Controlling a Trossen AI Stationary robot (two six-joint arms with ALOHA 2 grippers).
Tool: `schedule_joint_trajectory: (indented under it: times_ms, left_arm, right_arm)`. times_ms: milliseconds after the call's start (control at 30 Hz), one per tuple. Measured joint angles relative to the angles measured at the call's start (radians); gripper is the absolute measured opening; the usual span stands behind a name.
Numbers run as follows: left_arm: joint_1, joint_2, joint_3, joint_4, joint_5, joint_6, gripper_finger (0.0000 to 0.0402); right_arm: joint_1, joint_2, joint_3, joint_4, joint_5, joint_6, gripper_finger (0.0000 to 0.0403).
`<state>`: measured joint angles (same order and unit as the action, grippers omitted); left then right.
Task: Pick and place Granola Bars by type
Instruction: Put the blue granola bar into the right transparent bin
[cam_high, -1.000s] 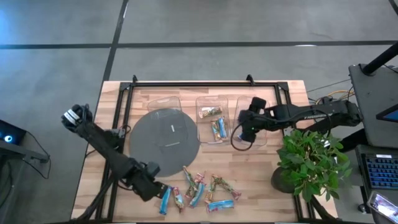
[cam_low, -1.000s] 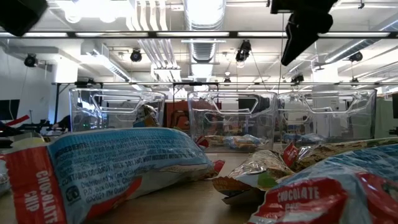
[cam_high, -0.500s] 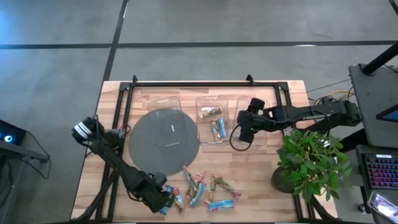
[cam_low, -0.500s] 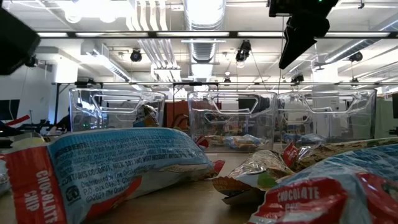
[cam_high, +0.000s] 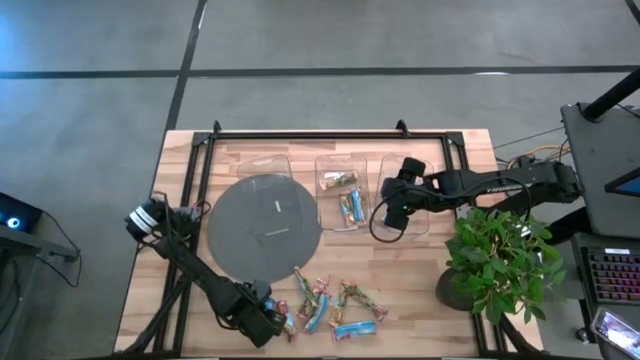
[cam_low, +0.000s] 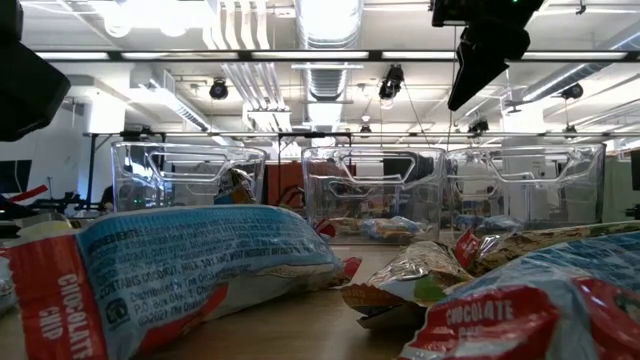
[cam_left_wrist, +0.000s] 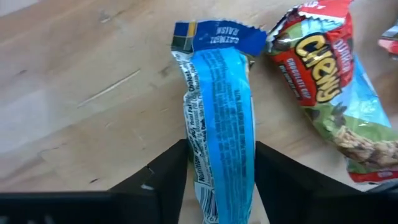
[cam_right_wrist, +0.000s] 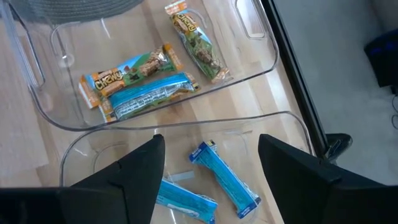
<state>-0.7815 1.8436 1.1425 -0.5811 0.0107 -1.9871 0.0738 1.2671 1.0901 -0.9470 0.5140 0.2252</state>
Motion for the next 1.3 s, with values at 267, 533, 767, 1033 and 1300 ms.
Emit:
schedule_joint_trajectory:
  times_ms: [267, 533, 767, 1033, 1300]
  left_arm:
    - [0.004, -0.02, 0.004, -0.02, 0.013, 0.055, 0.0053]
    - [0.018, -0.176, -0.002, -0.024, -0.119, 0.179, 0.0018]
    - [0.102, -0.372, 0.001, 0.005, -0.409, 0.525, 0.0022]
    - [0.309, -0.377, -0.001, 0.005, -0.365, 0.971, 0.0022]
    - [0.441, -0.373, 0.002, 0.011, -0.368, 1.124, 0.0022]
  right_arm:
    - [0.0, 0.0, 0.0, 0.002, -0.003, -0.008, 0.0242]
    - [-0.001, 0.0, 0.0, 0.017, -0.052, 0.009, 0.0237]
    - [-0.071, -0.002, 0.0, 0.197, -0.456, 0.131, 0.0237]
    - [-0.172, 0.061, 0.0, 0.578, -0.862, 0.429, 0.0237]
    - [-0.156, 0.165, 0.035, 0.583, -0.818, 0.488, 0.0237]
